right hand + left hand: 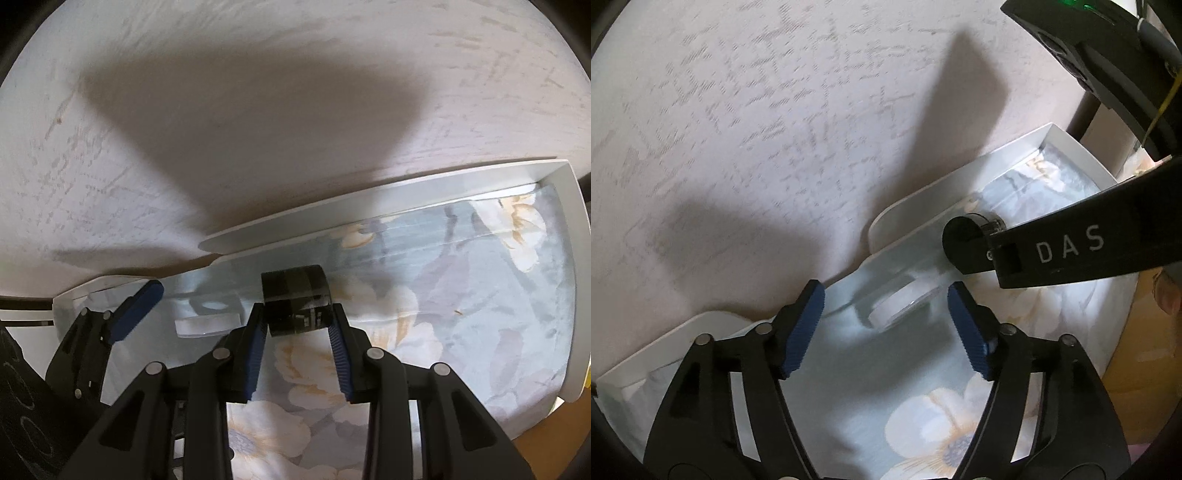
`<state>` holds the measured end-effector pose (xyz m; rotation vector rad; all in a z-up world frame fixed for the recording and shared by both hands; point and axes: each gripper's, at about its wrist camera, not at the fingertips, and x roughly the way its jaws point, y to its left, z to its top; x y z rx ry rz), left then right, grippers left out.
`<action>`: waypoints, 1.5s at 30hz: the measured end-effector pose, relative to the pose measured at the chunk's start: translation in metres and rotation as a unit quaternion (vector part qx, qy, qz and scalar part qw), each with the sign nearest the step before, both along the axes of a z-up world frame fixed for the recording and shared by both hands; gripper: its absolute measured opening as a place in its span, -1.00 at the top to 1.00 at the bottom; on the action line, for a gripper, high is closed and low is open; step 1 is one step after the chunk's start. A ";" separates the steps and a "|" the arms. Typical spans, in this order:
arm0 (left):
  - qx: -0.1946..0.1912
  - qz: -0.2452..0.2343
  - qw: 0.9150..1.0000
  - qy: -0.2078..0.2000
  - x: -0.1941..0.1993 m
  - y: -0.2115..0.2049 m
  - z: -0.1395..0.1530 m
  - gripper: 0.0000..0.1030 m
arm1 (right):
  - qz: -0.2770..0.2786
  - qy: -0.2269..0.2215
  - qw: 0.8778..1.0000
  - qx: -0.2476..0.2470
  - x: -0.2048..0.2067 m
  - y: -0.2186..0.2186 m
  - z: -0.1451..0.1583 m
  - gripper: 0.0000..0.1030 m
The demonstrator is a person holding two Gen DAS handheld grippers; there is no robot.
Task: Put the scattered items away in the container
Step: 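Grasp the black cap with the right tool while the left tool approaches the tape roll, then grasp the clear tape roll with the left tool while the right tool holds the cap, then carry the tape roll and black cap over the cardboard box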
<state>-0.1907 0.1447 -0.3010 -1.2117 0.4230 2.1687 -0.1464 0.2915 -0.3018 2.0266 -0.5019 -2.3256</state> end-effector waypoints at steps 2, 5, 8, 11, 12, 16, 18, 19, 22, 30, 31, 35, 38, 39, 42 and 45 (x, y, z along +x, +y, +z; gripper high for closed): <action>-0.001 -0.002 1.000 0.002 0.001 0.006 -0.001 -0.40 | -0.002 0.001 1.000 0.001 0.003 0.006 0.002 0.43; -0.008 0.001 1.000 0.003 0.000 0.013 -0.007 -0.40 | -0.006 0.003 1.000 0.001 0.008 0.013 0.004 0.45; -0.006 0.009 1.000 -0.004 -0.002 0.016 -0.012 -0.02 | -0.007 0.004 1.000 -0.001 0.013 0.020 0.003 0.45; -0.006 0.014 1.000 -0.013 -0.002 0.016 -0.015 0.29 | -0.004 0.005 1.000 0.001 0.017 0.022 0.004 0.45; -0.008 0.014 1.000 -0.010 -0.001 0.016 -0.015 0.29 | -0.003 0.005 1.000 0.001 0.019 0.023 0.004 0.45; -0.006 0.017 1.000 -0.005 0.000 0.016 -0.008 0.29 | -0.004 0.005 1.000 -0.002 0.026 0.028 0.004 0.45; -0.001 0.022 1.000 -0.005 0.000 0.015 0.000 0.29 | -0.008 0.007 1.000 -0.006 0.030 0.031 0.007 0.45; 0.000 0.025 1.000 -0.006 0.000 0.015 0.004 0.29 | -0.010 0.009 1.000 -0.008 0.032 0.033 0.010 0.45; 0.007 0.033 0.999 -0.010 0.004 0.013 0.022 0.29 | -0.011 0.020 1.000 -0.013 0.040 0.036 0.024 0.45; 0.009 0.046 0.999 0.002 0.059 -0.028 0.095 0.29 | -0.019 0.076 0.996 -0.035 0.095 0.061 0.096 0.45; 0.011 0.047 0.999 0.003 0.056 -0.026 0.109 0.29 | -0.017 0.084 0.996 -0.033 0.106 0.064 0.107 0.45; 0.008 0.048 0.999 0.005 0.077 -0.032 0.147 0.29 | -0.004 0.113 0.993 -0.021 0.112 0.096 0.151 0.45; 0.012 0.046 0.999 0.002 0.099 -0.036 0.173 0.29 | 0.008 0.128 0.992 -0.009 0.087 0.013 0.174 0.45; 0.013 0.046 0.999 0.000 0.108 -0.033 0.177 0.29 | 0.013 0.133 0.991 -0.003 0.077 0.009 0.179 0.45; 0.012 0.043 0.999 -0.006 0.137 -0.016 0.178 0.29 | 0.024 0.140 0.990 0.006 0.094 0.022 0.184 0.45; 0.017 0.035 0.999 -0.020 0.163 -0.003 0.187 0.29 | 0.029 0.140 0.990 0.014 0.137 0.023 0.201 0.45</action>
